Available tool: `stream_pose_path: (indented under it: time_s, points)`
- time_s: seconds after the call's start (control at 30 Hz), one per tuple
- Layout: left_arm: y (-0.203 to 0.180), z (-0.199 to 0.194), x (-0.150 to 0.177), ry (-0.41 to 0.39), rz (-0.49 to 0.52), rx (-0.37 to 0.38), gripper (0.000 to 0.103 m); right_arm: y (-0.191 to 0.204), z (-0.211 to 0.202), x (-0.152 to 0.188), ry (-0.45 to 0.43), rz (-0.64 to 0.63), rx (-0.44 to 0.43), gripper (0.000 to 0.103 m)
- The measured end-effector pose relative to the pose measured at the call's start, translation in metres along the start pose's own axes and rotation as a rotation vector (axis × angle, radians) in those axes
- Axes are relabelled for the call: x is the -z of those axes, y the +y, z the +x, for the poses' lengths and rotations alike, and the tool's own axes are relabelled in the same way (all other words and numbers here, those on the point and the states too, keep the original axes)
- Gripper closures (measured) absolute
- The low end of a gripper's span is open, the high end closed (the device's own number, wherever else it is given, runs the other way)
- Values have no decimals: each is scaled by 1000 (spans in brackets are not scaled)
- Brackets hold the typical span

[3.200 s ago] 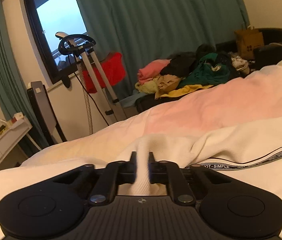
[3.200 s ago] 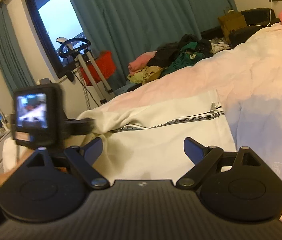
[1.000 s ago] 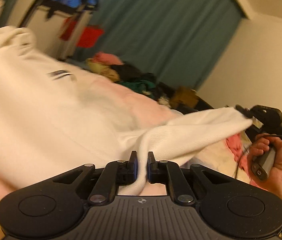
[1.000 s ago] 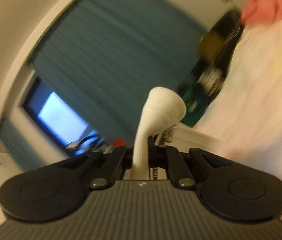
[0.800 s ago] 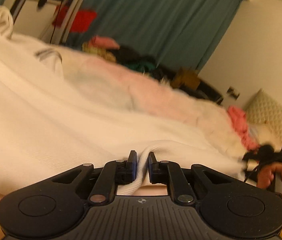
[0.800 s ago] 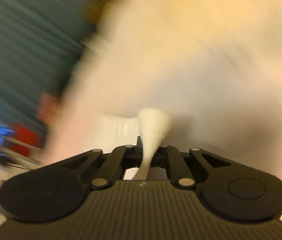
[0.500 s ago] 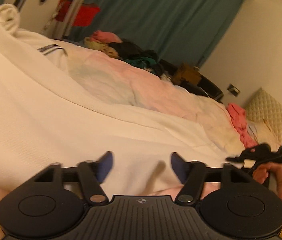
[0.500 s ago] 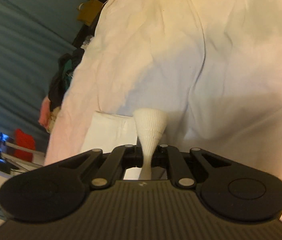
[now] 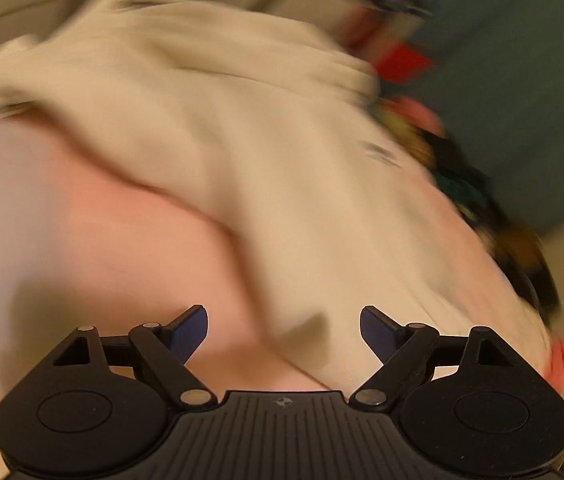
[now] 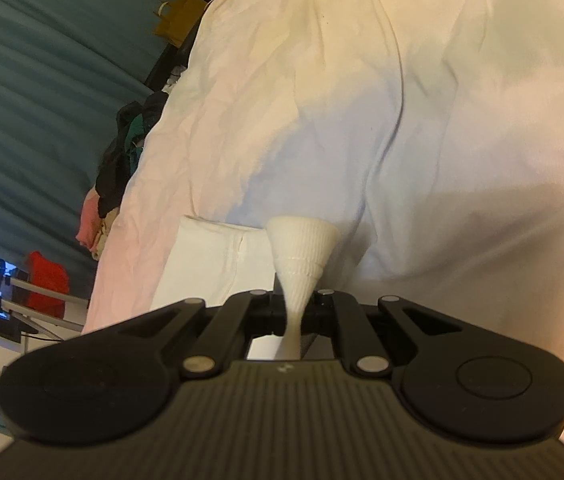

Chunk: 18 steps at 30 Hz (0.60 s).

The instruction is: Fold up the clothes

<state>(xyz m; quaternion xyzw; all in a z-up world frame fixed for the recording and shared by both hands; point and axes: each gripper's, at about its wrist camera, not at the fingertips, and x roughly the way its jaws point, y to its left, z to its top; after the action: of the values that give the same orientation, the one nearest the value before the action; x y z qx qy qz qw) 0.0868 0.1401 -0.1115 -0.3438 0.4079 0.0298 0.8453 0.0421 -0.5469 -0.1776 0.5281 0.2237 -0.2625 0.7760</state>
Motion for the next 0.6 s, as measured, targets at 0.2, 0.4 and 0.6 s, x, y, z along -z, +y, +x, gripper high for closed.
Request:
stream_pose_path:
  time_s: [0.2, 0.4, 0.6]
  points:
    - [79, 11, -53, -102, -450, -59, 20, -3, 0, -1, 5, 9, 4, 97]
    - [107, 28, -80, -233, -671, 24, 25, -2, 1, -1, -6, 1, 4, 97]
    - [118, 27, -110, -355, -675, 16, 51, -3, 5, -1, -14, 1, 14, 97]
